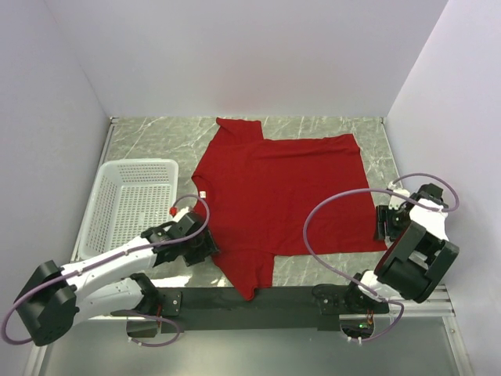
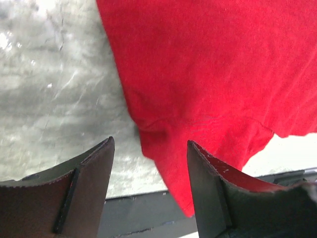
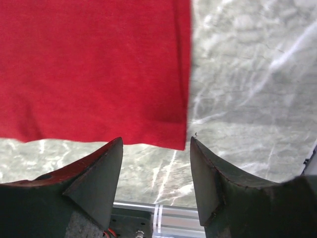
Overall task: Fold and stack the t-shirts
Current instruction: Flatten the tshirt out
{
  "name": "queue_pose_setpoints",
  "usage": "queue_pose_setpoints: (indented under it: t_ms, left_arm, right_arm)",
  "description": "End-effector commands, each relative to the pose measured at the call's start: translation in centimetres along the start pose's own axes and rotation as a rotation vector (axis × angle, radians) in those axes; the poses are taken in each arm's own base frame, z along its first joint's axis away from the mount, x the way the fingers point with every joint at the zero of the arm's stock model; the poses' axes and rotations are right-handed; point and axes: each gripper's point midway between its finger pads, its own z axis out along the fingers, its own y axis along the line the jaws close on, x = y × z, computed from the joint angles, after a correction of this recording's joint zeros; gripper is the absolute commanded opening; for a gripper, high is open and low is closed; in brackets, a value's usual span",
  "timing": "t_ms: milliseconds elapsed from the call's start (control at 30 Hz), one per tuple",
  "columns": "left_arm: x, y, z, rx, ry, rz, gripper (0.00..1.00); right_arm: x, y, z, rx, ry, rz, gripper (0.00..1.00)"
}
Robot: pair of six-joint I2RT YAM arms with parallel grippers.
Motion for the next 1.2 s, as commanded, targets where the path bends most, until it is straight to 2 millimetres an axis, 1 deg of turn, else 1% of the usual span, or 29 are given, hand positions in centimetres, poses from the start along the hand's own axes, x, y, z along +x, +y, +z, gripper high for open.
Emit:
queue_pose_setpoints:
  t_ms: [0, 167, 200, 300, 400, 433, 467, 500, 533, 567, 633, 667, 700, 733, 767, 833, 867, 900, 967, 1000, 1033, 1167]
  left_arm:
    - [-1.0, -1.4, 0.7, 0.027, -0.042, -0.012, 0.65]
    - [-1.1, -2.0, 1.8, -0.007, -0.034, 0.015, 0.65]
    - [-1.2, -2.1, 1.8, -0.011, -0.035, 0.018, 0.65]
    - [-1.1, -1.8, 2.2, -0.037, -0.032, 0.027, 0.63]
    - [-0.8, -1.4, 2.6, -0.051, -0.02, 0.034, 0.58]
    - [-0.7, -1.4, 2.7, -0.051, -0.017, 0.037, 0.56]
    - [-0.7, -1.4, 2.7, -0.049, -0.016, 0.04, 0.49]
    - [-0.6, -1.5, 2.7, -0.047, -0.015, 0.044, 0.47]
    - [-0.7, -1.7, 2.5, -0.036, -0.017, 0.047, 0.44]
    - [-0.6, -1.8, 2.3, -0.036, -0.017, 0.054, 0.38]
    - [-0.6, -2.2, 1.7, -0.017, -0.017, 0.065, 0.32]
    - [-0.5, -2.1, 1.5, -0.02, -0.011, 0.078, 0.25]
    - [-0.6, -2.3, 1.2, -0.013, -0.009, 0.082, 0.22]
    - [-0.4, -2.5, 0.8, 0.005, 0.002, 0.093, 0.17]
    - [-0.2, -2.2, 0.5, -0.004, 0.012, 0.102, 0.13]
    - [0.0, -2.4, -0.1, 0.013, 0.026, 0.113, 0.05]
    - [0.4, -2.4, -0.5, 0.022, 0.05, 0.118, 0.01]
    - [0.8, -1.9, -0.7, 0.01, 0.066, 0.121, 0.01]
    - [1.3, -1.7, -1.5, 0.029, 0.089, 0.131, 0.01]
    - [1.6, -0.8, -1.7, 0.006, 0.101, 0.132, 0.0]
    - [1.9, -0.9, -2.2, 0.027, 0.116, 0.134, 0.01]
    - [3.6, 0.4, -3.5, 0.042, 0.189, 0.124, 0.01]
  right_arm:
    - [0.3, -1.6, 0.5, 0.06, 0.01, 0.036, 0.62]
    - [1.1, -1.6, 1.1, 0.064, 0.031, 0.035, 0.59]
    - [1.6, -1.5, 1.3, 0.061, 0.04, 0.04, 0.59]
    - [2.2, -1.5, 1.7, 0.062, 0.057, 0.043, 0.57]
    - [2.7, -1.5, 2.1, 0.052, 0.072, 0.054, 0.53]
    - [2.8, -1.4, 2.2, 0.045, 0.079, 0.054, 0.49]
    - [3.0, -1.3, 2.3, 0.035, 0.088, 0.059, 0.46]
    - [3.1, -1.2, 2.3, 0.028, 0.091, 0.058, 0.42]
    - [3.3, -1.0, 2.4, 0.021, 0.098, 0.059, 0.38]
    - [3.4, -1.0, 2.4, 0.017, 0.104, 0.062, 0.32]
    - [3.6, -1.0, 2.4, 0.012, 0.113, 0.06, 0.24]
    - [3.7, -1.0, 2.4, 0.012, 0.116, 0.06, 0.15]
    - [3.8, -1.1, 2.4, 0.013, 0.118, 0.06, 0.11]
    - [3.9, -1.2, 2.3, 0.018, 0.123, 0.06, 0.02]
    - [4.0, -1.3, 2.2, 0.022, 0.121, 0.062, 0.0]
    - [4.2, -1.8, 1.9, 0.032, 0.123, 0.066, 0.0]
    - [4.3, -1.9, 1.7, 0.041, 0.123, 0.063, 0.0]
    - [4.5, -2.3, 1.4, 0.051, 0.122, 0.058, 0.0]
    - [5.2, -2.8, 0.9, 0.076, 0.14, 0.046, 0.0]
    - [5.5, -2.9, 0.6, 0.082, 0.146, 0.025, 0.0]
    - [6.0, -3.1, 0.3, 0.087, 0.158, 0.025, 0.0]
    - [7.5, -3.7, -1.0, 0.121, 0.189, -0.016, 0.0]
